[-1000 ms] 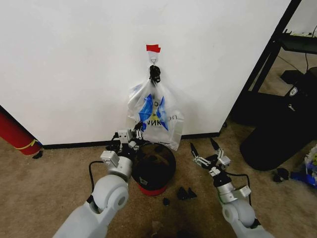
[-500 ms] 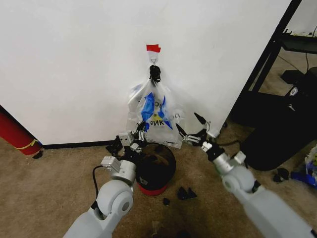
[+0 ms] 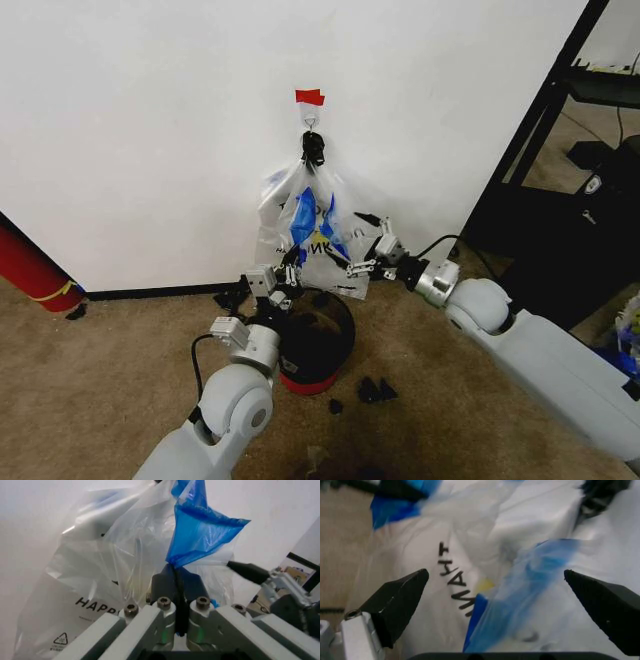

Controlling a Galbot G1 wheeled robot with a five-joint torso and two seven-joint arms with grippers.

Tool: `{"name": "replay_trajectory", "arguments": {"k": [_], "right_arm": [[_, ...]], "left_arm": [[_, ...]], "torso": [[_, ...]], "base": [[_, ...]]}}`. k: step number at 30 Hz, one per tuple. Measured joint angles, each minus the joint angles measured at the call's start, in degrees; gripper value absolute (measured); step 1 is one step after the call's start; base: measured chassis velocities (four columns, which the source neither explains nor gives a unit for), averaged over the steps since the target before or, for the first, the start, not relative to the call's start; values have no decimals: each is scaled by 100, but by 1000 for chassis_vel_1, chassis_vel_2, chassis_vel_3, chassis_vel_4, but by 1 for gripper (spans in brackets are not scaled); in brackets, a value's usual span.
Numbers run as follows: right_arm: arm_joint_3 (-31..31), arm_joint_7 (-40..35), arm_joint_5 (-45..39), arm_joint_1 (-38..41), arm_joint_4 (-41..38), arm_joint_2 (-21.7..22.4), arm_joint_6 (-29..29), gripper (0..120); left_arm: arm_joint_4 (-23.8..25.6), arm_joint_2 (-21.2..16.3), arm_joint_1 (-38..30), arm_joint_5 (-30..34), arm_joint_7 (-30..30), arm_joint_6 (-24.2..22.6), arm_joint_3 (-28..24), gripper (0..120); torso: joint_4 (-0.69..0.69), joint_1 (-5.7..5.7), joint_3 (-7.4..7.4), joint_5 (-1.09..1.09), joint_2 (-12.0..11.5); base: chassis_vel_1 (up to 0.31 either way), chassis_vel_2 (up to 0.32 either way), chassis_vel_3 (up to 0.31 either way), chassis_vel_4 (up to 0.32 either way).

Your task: Pick up the garbage bag from the wall and place it over the trash bin.

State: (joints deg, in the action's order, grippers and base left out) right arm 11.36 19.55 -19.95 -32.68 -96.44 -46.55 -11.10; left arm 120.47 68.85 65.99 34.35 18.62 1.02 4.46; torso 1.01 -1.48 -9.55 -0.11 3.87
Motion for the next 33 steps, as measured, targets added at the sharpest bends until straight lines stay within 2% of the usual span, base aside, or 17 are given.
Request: {"name": "replay_trajectory", "arguments": {"k": [5,15,23,28,33], "right_arm": [[127,87,430,249,207,-238,88,100],[-57,136,902,214,342,-277,131,100],[-715,224,1243,-164,240,-49,46,100],[-1264,-384,1352,-642,176,-71,22,100],[-1578,-1519,1340,-1091,162,-348,23,100]], "left_arm": [[-6,-47,-5,4,-1,2,44,0],[5,-147,15,19,6,18,117,0],[-8,-172,13,23,16,25,109,0],[-17,-212,33,23,20,30,100,0],[-18,-262,69,19,20,33,93,0]], "torso": [[-2,0,0,0,0],[-1,0,1,0,0],[0,0,1,0,0],[-1,0,1,0,0],[-1,0,1,0,0]], "base": [[0,0,0,0],[0,0,0,0],[0,0,0,0],[0,0,0,0],[0,0,0,0]]}}
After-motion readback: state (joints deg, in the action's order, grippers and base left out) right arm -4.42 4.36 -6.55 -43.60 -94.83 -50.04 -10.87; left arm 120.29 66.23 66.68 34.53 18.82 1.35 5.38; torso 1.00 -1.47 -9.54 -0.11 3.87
